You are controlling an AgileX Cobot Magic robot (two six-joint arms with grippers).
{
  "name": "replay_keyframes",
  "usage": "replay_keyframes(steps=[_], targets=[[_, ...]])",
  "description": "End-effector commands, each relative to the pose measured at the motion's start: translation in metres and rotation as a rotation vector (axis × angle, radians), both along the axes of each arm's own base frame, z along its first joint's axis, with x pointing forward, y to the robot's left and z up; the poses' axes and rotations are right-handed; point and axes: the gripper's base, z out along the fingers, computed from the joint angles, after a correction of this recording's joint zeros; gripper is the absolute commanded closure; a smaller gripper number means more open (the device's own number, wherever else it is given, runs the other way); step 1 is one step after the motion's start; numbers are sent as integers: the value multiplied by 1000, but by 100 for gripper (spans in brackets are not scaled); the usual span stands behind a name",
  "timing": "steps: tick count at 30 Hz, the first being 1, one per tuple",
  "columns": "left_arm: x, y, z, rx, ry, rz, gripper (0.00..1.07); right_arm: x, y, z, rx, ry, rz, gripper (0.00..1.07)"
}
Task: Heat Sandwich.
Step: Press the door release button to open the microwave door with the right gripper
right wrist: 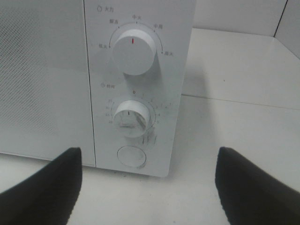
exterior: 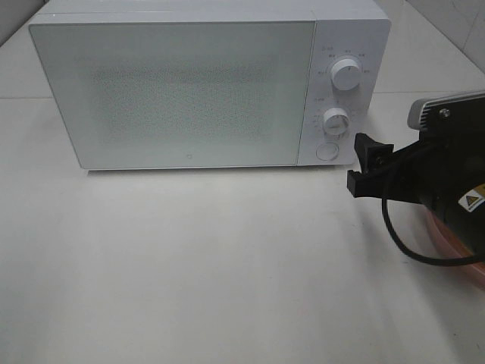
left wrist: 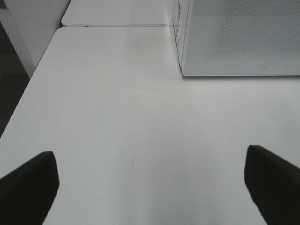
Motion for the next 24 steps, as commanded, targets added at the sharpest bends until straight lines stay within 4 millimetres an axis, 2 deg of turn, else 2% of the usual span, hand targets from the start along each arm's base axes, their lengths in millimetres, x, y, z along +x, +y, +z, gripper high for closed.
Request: replay_keyframes(steps=[1, 4, 12, 24], targets=[[-4, 0, 0, -2, -31, 1, 5, -1, 4, -3, 24, -9, -8, 31], [-4, 0, 0, -2, -31, 1, 5, -5, 14, -13, 32, 17, 19, 31], [-4, 0, 0, -2, -31, 1, 5, -6, 16, -29, 23, 51, -21, 31], [-4, 0, 0, -2, -31, 1, 5, -5, 16, -29, 79, 57, -34, 31]])
